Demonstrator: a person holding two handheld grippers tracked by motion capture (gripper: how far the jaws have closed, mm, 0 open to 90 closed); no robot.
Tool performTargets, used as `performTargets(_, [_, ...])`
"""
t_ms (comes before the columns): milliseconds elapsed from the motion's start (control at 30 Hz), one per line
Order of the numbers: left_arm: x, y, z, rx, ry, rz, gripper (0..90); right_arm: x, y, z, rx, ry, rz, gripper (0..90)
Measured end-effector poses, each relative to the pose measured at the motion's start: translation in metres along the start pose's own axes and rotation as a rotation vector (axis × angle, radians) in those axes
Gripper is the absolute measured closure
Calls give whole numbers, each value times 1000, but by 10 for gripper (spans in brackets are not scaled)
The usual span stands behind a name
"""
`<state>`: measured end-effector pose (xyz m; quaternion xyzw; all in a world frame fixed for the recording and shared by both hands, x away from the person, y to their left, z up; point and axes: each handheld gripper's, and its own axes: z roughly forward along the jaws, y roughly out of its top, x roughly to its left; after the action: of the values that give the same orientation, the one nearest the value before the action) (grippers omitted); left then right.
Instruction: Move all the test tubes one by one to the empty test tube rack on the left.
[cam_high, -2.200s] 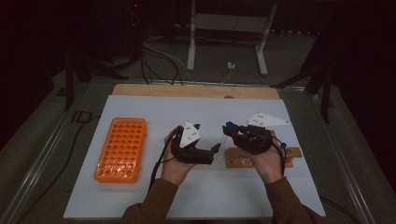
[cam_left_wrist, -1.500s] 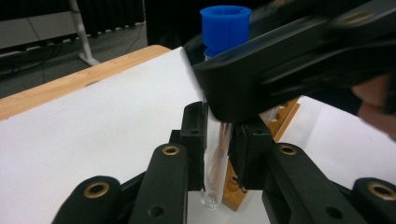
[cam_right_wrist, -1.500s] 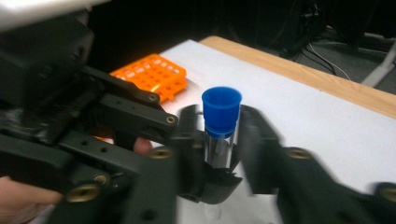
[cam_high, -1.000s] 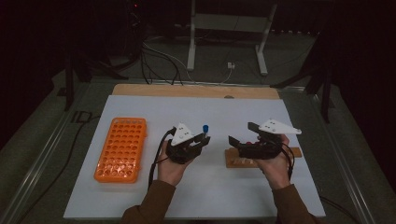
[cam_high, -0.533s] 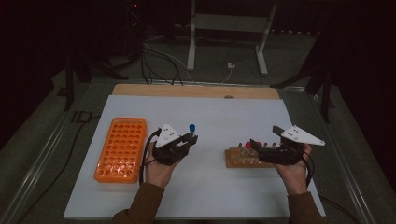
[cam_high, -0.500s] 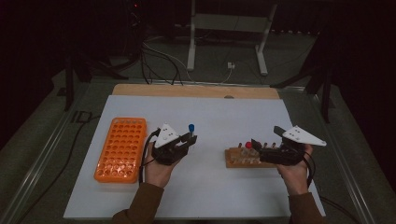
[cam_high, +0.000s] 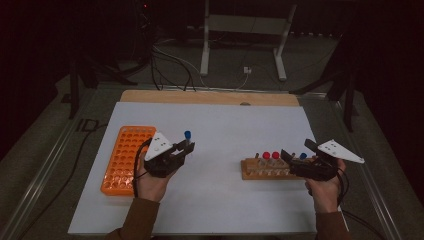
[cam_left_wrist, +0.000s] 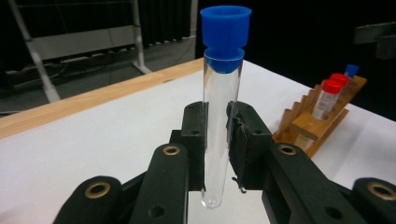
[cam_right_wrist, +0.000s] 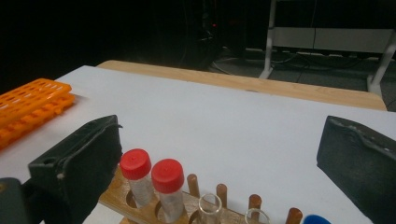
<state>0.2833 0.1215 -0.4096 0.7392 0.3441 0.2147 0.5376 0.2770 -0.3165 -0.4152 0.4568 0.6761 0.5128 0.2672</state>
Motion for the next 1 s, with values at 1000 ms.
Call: performTargets(1000, [81, -46, -49, 13, 254, -125, 771, -3, -10, 1, 18, -5, 23, 1])
